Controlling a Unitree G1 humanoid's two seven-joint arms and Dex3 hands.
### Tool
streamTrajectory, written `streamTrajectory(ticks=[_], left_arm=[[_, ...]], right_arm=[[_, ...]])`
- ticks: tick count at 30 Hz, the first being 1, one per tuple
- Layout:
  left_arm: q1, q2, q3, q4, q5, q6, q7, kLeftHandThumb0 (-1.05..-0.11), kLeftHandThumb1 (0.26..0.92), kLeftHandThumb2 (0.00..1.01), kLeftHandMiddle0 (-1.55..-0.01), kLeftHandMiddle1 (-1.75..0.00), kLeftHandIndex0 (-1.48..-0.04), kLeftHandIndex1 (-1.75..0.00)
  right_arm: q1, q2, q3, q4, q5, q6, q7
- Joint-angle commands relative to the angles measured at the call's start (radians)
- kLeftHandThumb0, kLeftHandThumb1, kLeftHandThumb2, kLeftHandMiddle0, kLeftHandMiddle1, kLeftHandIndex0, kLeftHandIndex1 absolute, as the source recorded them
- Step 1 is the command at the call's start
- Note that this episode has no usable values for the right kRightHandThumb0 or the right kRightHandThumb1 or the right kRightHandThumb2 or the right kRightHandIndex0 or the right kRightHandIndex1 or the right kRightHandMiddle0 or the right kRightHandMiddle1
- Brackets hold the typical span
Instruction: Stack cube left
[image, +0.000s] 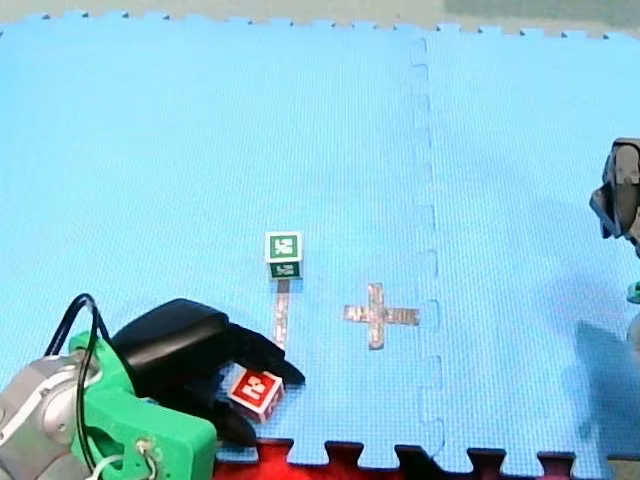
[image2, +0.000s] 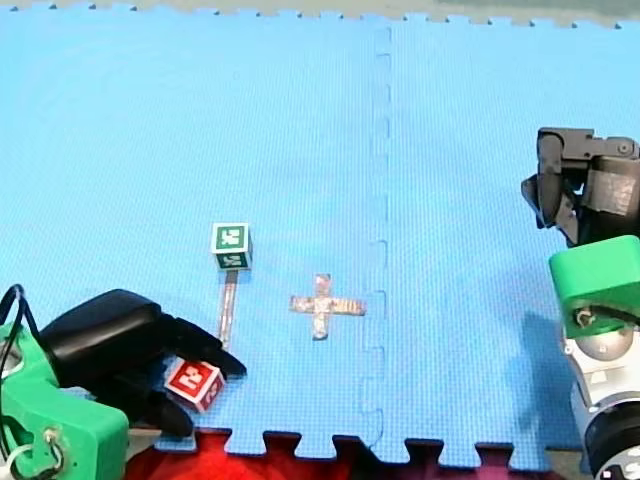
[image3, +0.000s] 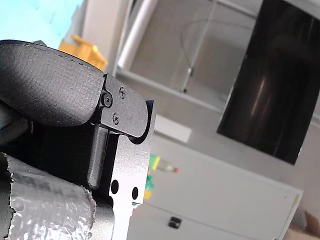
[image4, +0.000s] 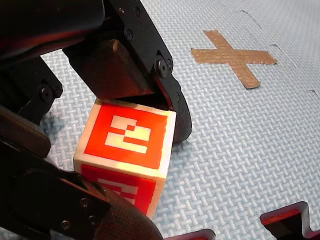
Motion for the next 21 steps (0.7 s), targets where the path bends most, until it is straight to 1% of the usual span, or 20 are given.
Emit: streamTrajectory(ticks=[1,2,4,5,8,11,13,15,17,19,21], left_arm=[[0.004,0.003,-0.009,-0.001,-0.004,0.004,-0.023,-0.391,0.679,0.01,-0.92,-1.75,-0.85,0.0],[0.003,0.003,-0.01,0.0,-0.008,0.003,-0.025,-0.357,0.686,0.01,-0.91,-1.75,-0.85,0.0],[0.001,0.004,-0.011,0.004,-0.011,0.002,-0.025,-0.332,0.694,0.01,-0.91,-1.75,-0.85,0.0],[0.001,0.004,-0.012,0.005,-0.01,0.001,-0.023,-0.326,0.697,0.01,-0.91,-1.75,-0.85,0.0],[0.001,0.005,-0.016,0.004,0.008,0.008,0.0,-0.316,0.719,0.02,-0.91,-1.75,-0.92,-0.04],[0.001,0.007,-0.023,-0.001,0.045,0.014,0.048,-0.308,0.732,0.02,-0.91,-1.75,-0.97,-0.05],[0.002,0.008,-0.027,-0.003,0.078,0.014,0.098,-0.326,0.737,0.02,-0.91,-1.75,-1.0,-0.05],[0.003,0.007,-0.029,0.0,0.099,0.011,0.147,-0.376,0.743,0.01,-0.91,-1.74,-1.07,-0.07],[-0.002,0.006,-0.033,0.019,0.116,-0.004,0.19,-0.398,0.752,0.01,-0.92,-1.7,-1.12,-0.05],[-0.013,0.007,-0.039,0.055,0.128,-0.03,0.226,-0.397,0.768,0.01,-0.93,-1.67,-1.15,-0.04],[-0.022,0.005,-0.042,0.085,0.125,-0.053,0.242,-0.375,0.781,0.01,-0.94,-1.64,-1.17,-0.03]], right_arm=[[0.002,-0.001,-0.004,-0.002,0.005,-0.004,-0.001],[0.002,-0.001,-0.004,-0.001,0.006,-0.004,0.001],[0.002,0.0,-0.005,0.0,0.008,-0.004,0.003],[0.003,0.0,-0.006,-0.001,0.008,-0.004,0.003],[0.004,0.0,-0.006,-0.001,0.007,-0.005,0.002],[0.005,0.0,-0.007,-0.002,0.008,-0.006,0.002],[0.006,-0.001,-0.008,-0.001,0.009,-0.007,0.005],[0.007,-0.002,-0.009,-0.001,0.01,-0.008,0.007],[0.007,-0.002,-0.01,-0.001,0.009,-0.009,0.006],[0.007,-0.002,-0.01,-0.001,0.009,-0.009,0.006],[0.008,-0.001,-0.011,-0.002,0.009,-0.009,0.007]])
